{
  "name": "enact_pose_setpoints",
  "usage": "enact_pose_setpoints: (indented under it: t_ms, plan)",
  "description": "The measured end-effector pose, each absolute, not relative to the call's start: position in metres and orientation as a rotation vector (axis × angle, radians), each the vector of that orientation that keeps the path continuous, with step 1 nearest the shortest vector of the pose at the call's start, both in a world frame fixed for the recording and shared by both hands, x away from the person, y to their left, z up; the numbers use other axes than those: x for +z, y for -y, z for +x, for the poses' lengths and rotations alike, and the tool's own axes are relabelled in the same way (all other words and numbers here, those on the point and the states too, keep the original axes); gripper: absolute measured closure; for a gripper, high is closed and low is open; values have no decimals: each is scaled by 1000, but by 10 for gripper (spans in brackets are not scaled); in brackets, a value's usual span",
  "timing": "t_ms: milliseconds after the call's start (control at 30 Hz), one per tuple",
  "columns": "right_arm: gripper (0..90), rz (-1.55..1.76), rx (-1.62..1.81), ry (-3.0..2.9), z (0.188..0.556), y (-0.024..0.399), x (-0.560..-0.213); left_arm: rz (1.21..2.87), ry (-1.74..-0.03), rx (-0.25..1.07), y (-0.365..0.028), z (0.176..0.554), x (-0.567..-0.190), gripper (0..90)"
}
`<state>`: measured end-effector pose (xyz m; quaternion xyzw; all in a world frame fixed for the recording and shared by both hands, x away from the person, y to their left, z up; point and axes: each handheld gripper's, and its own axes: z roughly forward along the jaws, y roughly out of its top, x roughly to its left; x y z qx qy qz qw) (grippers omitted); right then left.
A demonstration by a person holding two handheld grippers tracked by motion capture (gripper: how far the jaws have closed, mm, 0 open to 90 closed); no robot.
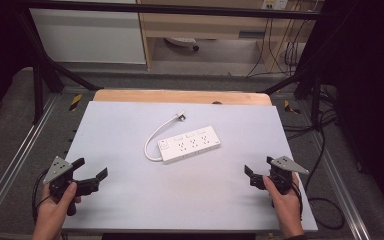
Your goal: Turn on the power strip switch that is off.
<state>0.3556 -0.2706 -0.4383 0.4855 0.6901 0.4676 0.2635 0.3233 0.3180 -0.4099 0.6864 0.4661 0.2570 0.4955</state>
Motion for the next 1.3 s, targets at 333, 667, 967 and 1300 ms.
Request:
enact_pose_setpoints:
  t_ms: [333, 667, 967, 1300]
  plan:
    - [45, 1304, 1263, -1863, 355, 269, -436, 1658, -1127, 620, -319, 323, -409, 51]
    - [37, 1311, 1276, -1858, 354, 269, -434, 1660, -1122, 622, -318, 323, -409, 51]
    - [32, 1301, 1296, -1857, 353, 268, -429, 1668, -1118, 617, -318, 323, -410, 51]
    - [29, 1300, 1377, -1842, 351, 261, -418, 1672, -1121, 620, -317, 323, -410, 52]
